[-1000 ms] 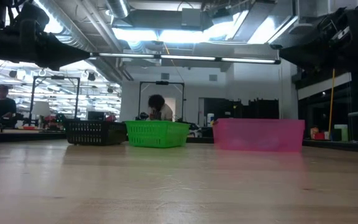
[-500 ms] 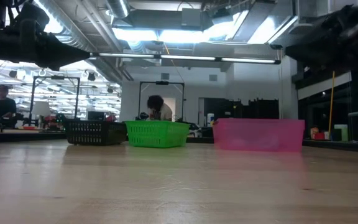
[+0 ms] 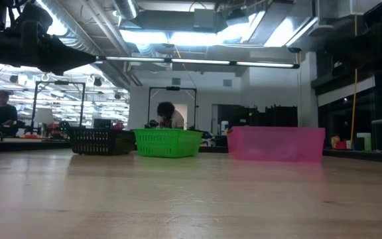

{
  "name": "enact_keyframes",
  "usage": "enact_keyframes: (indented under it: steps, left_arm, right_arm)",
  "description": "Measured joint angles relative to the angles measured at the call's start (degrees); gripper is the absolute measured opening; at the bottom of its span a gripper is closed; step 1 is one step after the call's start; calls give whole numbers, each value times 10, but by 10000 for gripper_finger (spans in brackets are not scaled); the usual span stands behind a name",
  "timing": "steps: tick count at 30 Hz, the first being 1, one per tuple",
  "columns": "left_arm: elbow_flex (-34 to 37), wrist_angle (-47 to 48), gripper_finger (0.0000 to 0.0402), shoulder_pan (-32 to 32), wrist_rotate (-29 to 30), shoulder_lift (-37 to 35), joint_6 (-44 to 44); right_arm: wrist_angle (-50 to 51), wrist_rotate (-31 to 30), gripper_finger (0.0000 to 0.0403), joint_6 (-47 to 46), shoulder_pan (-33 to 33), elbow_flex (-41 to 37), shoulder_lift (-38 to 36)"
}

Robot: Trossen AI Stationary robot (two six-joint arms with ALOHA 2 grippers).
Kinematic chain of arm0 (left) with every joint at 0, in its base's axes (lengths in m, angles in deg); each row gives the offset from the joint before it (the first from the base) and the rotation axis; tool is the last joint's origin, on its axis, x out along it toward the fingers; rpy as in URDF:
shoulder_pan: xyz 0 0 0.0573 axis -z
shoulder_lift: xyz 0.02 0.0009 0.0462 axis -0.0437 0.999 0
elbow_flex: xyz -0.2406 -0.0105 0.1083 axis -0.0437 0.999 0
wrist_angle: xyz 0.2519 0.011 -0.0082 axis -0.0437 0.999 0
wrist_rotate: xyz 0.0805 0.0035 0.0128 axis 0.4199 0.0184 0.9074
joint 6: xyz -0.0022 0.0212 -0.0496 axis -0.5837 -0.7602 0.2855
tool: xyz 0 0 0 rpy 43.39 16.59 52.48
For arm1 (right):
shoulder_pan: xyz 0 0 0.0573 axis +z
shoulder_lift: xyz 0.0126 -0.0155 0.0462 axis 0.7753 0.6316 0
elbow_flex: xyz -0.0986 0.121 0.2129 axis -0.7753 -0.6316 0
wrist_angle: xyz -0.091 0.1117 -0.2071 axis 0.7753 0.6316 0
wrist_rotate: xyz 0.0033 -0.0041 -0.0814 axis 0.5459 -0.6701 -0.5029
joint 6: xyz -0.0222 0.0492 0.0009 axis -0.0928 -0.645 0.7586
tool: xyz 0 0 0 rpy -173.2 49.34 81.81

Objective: Pick and place items into bin
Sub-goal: Return to Home Position

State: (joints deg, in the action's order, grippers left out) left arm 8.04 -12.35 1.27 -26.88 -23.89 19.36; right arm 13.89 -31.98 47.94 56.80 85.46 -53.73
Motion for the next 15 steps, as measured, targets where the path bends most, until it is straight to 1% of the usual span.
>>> enact_keyframes:
  steps: [3,6,15]
  left_arm:
    - [0,0,2,0,0,0,0]
    - [0,0,2,0,0,0,0]
    - [0,0,2,0,0,0,0]
  right_arm:
    - [33,3,1,10,4,0,0]
    - [32,19,1,16,4,0,0]
    - [34,21,1,1,4,0,3]
